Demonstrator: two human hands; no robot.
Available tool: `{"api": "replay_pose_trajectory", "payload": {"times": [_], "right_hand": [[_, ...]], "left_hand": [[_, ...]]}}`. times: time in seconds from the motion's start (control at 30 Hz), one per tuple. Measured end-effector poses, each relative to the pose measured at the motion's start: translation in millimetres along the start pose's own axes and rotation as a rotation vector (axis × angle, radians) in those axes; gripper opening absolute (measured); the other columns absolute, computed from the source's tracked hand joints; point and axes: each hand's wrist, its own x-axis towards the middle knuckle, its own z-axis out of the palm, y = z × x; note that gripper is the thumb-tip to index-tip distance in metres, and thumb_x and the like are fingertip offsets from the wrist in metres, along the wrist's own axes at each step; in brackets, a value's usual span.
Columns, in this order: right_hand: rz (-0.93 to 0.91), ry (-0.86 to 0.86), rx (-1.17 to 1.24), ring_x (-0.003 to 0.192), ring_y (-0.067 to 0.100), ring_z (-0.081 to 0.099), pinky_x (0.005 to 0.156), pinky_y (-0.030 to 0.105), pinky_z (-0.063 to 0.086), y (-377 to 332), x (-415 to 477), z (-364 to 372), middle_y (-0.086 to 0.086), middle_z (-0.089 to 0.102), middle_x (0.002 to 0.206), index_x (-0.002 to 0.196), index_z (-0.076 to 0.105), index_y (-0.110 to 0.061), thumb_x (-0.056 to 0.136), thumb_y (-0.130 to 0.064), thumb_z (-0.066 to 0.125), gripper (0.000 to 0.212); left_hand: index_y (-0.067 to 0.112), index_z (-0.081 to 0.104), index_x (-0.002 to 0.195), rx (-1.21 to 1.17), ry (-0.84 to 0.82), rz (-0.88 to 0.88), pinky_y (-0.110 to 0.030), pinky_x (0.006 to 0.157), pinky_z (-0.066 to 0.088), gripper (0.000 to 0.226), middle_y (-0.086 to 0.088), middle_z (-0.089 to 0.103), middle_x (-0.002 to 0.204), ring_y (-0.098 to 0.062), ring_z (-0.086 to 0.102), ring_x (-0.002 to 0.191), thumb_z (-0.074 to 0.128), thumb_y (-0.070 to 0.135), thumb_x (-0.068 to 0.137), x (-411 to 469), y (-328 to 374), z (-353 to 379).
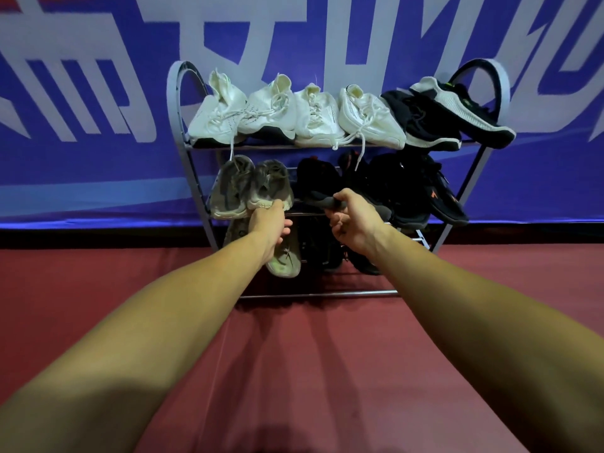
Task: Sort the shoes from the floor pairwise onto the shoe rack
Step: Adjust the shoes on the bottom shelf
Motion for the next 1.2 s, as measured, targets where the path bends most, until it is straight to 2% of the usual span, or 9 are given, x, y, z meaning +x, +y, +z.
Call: {"api": "replay_pose_trajectory", "payload": {"times": [0.2, 0.3, 0.37, 0.43, 0.63, 0.77, 0.93, 1.1, 1.2], "right_hand": [[0.133, -0.082, -0.157, 0.039, 0.004, 0.037, 0.043, 0.015, 0.026, 18, -4, -15, 0.003, 0.058, 0.07, 0.084, 0.059, -0.01, 0.097, -0.023, 0.054, 0.019], [0.119, -0.041, -0.193, 0.051, 0.007, 0.043, 0.048, 0.017, 0.025, 20, -7, -23, 0.011, 0.062, 0.086, 0.084, 0.057, -0.016, 0.095, -0.032, 0.061, 0.02], [0.115, -0.03, -0.187, 0.053, 0.008, 0.046, 0.051, 0.02, 0.027, 18, -9, -29, 0.022, 0.071, 0.108, 0.099, 0.065, -0.012, 0.092, -0.042, 0.065, 0.03], [0.117, 0.02, -0.145, 0.046, 0.007, 0.052, 0.05, 0.02, 0.032, 17, -12, -35, 0.013, 0.076, 0.094, 0.123, 0.063, -0.01, 0.088, -0.051, 0.066, 0.053], [-0.059, 0.258, 0.133, 0.031, 0.006, 0.043, 0.033, 0.016, 0.028, 10, -13, -50, 0.009, 0.067, 0.075, 0.096, 0.061, -0.009, 0.091, -0.025, 0.066, 0.017], [-0.172, 0.243, 0.077, 0.029, 0.003, 0.041, 0.03, 0.018, 0.027, 5, -17, -49, 0.011, 0.061, 0.077, 0.095, 0.056, -0.012, 0.092, -0.017, 0.068, 0.014], [-0.203, 0.279, 0.05, 0.03, -0.001, 0.047, 0.03, 0.015, 0.031, 5, -26, -49, 0.015, 0.067, 0.094, 0.082, 0.054, -0.015, 0.092, -0.015, 0.069, 0.018], [-0.166, 0.32, 0.028, 0.024, 0.0, 0.041, 0.028, 0.013, 0.029, -2, -32, -46, 0.01, 0.061, 0.077, 0.098, 0.059, -0.006, 0.093, -0.014, 0.068, 0.013], [-0.166, 0.328, 0.001, 0.024, 0.002, 0.04, 0.028, 0.014, 0.027, -4, -30, -47, 0.02, 0.061, 0.089, 0.111, 0.062, 0.0, 0.094, -0.012, 0.066, 0.021]], "left_hand": [[0.005, 0.055, 0.128, 0.069, -0.156, -0.154, -0.023, 0.052, 0.035, 0.053, -0.004, 0.065, 0.089, -0.014, 0.055, 0.07, 0.033, 0.045, 0.101, -11, -19, 12], [0.007, 0.053, 0.133, 0.09, -0.167, -0.134, -0.023, 0.054, 0.036, 0.054, -0.003, 0.065, 0.09, -0.013, 0.056, 0.07, 0.034, 0.048, 0.102, -10, -19, 14], [0.006, 0.053, 0.132, 0.099, -0.218, -0.152, -0.022, 0.055, 0.037, 0.057, -0.004, 0.066, 0.098, -0.013, 0.058, 0.074, 0.035, 0.051, 0.101, -10, -18, 14], [0.007, 0.055, 0.129, 0.11, -0.278, -0.159, -0.022, 0.057, 0.039, 0.059, -0.006, 0.067, 0.109, -0.014, 0.06, 0.082, 0.037, 0.055, 0.1, -14, -15, 15], [0.02, 0.057, 0.117, 0.029, -0.3, -0.064, -0.021, 0.056, 0.042, 0.041, -0.005, 0.072, 0.104, -0.013, 0.065, 0.082, 0.054, 0.053, 0.094, -18, -6, 35], [0.013, 0.062, 0.119, 0.031, -0.268, -0.048, -0.018, 0.05, 0.04, 0.038, -0.003, 0.071, 0.095, -0.008, 0.059, 0.063, 0.059, 0.043, 0.094, -14, -6, 44], [0.013, 0.063, 0.113, 0.011, -0.261, -0.043, -0.017, 0.051, 0.039, 0.031, -0.001, 0.069, 0.09, -0.005, 0.059, 0.063, 0.059, 0.038, 0.096, -10, -6, 46], [0.01, 0.063, 0.109, 0.025, -0.244, 0.008, -0.017, 0.052, 0.04, 0.034, 0.001, 0.069, 0.087, -0.005, 0.059, 0.065, 0.058, 0.041, 0.097, -9, -5, 47], [0.01, 0.061, 0.113, 0.083, -0.235, 0.032, -0.017, 0.05, 0.039, 0.04, 0.0, 0.07, 0.094, -0.006, 0.061, 0.068, 0.055, 0.047, 0.097, -6, -7, 46]]}}
